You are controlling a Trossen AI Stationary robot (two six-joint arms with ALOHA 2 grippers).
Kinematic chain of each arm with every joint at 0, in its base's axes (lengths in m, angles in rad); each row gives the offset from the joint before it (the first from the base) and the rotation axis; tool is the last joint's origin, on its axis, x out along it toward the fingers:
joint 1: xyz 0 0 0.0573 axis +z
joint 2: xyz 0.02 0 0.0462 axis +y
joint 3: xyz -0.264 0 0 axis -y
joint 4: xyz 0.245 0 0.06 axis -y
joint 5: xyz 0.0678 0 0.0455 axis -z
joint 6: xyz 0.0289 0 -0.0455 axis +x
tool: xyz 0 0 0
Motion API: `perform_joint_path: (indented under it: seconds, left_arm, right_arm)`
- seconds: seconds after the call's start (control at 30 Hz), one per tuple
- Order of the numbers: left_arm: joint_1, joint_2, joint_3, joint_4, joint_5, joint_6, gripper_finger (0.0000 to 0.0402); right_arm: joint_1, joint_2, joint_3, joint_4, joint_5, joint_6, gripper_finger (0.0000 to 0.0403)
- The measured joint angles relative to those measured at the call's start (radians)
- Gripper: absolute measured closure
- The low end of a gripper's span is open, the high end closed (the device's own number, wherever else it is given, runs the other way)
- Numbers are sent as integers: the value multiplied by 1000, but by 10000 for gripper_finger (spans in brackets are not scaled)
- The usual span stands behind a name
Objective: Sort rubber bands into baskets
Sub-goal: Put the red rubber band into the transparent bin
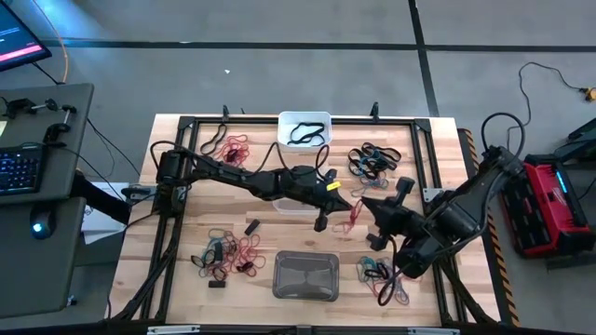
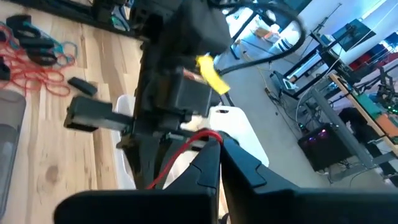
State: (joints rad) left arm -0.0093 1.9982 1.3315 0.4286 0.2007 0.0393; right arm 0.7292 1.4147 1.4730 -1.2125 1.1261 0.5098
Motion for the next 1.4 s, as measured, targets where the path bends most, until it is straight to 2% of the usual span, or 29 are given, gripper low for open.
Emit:
perform_joint_path:
  seconds: [0.2,0.43,0.53,0.67,0.93,1.13,1.4]
  left_arm:
    - [-6,0,0,43,61,4,401]
    - [-12,-1,0,6,62,18,401]
    - [-5,-1,-1,-68,35,14,401]
    - [15,-1,-1,-135,-73,-10,401]
    - [26,-3,-1,-202,-23,36,401]
    - [30,-97,-38,-244,-50,52,401]
    - [32,-285,-213,-187,-114,56,401]
  right_arm:
    - [-16,0,-66,4,-2,55,403]
    - [-46,0,-121,3,-12,79,403]
    - [-49,0,-124,5,-20,78,403]
    - [-47,0,-124,5,-20,69,403]
    - [-47,0,-124,6,-17,58,403]
    - [-61,0,-124,15,-21,59,403]
    - [-133,0,-129,79,-39,-1,403]
